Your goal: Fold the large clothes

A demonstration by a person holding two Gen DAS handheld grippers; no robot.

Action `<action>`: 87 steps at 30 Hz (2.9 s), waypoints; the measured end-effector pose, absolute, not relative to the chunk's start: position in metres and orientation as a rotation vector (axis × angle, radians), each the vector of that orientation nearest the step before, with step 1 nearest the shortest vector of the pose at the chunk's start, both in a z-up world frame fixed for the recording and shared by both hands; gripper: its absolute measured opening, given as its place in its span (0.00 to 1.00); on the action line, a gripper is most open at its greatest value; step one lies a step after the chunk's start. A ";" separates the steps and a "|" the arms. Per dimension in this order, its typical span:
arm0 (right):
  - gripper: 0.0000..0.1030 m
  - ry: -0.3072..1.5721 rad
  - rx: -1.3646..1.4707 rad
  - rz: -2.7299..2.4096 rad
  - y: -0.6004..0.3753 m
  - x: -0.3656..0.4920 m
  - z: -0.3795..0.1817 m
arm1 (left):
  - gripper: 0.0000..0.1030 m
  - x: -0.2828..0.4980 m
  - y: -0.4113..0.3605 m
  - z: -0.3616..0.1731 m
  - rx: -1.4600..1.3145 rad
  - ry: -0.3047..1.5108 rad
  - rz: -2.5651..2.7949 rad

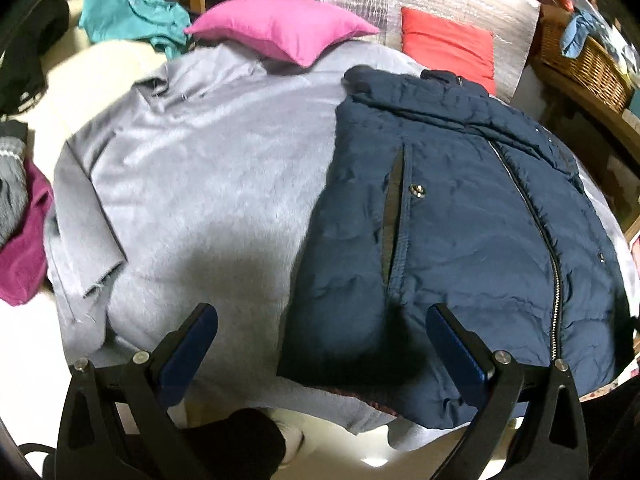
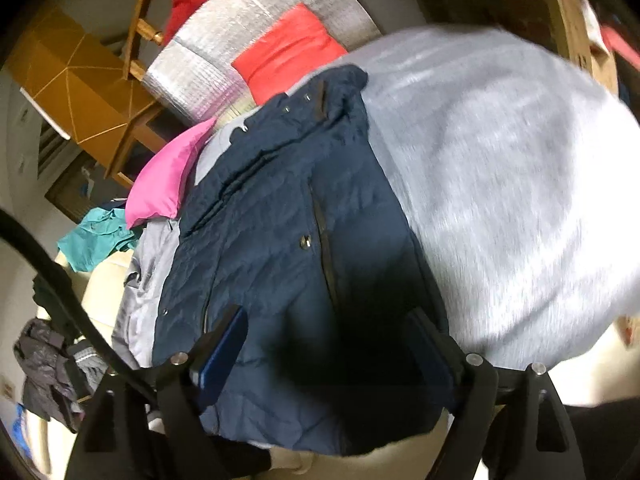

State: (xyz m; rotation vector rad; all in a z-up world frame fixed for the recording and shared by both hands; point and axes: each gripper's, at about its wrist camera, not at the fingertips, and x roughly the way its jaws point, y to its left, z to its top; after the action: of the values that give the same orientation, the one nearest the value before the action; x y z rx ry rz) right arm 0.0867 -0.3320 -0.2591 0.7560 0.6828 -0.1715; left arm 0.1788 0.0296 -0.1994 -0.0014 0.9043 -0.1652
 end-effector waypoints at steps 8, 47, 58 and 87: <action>0.81 0.667 0.811 -0.146 -0.334 0.069 -0.269 | 1.00 0.179 0.026 -0.204 -0.036 0.913 -0.222; 0.75 0.785 0.972 -0.072 -0.336 0.102 -0.307 | 0.80 0.199 0.043 -0.234 -0.346 1.079 -0.397; 0.48 0.751 1.082 -0.094 -0.352 0.090 -0.318 | 0.64 0.198 0.045 -0.231 -0.368 1.078 -0.394; 0.44 0.694 1.061 -0.080 -0.347 0.091 -0.314 | 0.56 0.197 0.041 -0.233 -0.402 1.057 -0.481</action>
State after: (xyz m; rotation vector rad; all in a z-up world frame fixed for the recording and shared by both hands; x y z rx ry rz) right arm 0.0909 -0.3468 -0.3141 1.0608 0.6940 -0.0801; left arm 0.1966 0.0407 -0.2326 -0.4022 1.0567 -0.4808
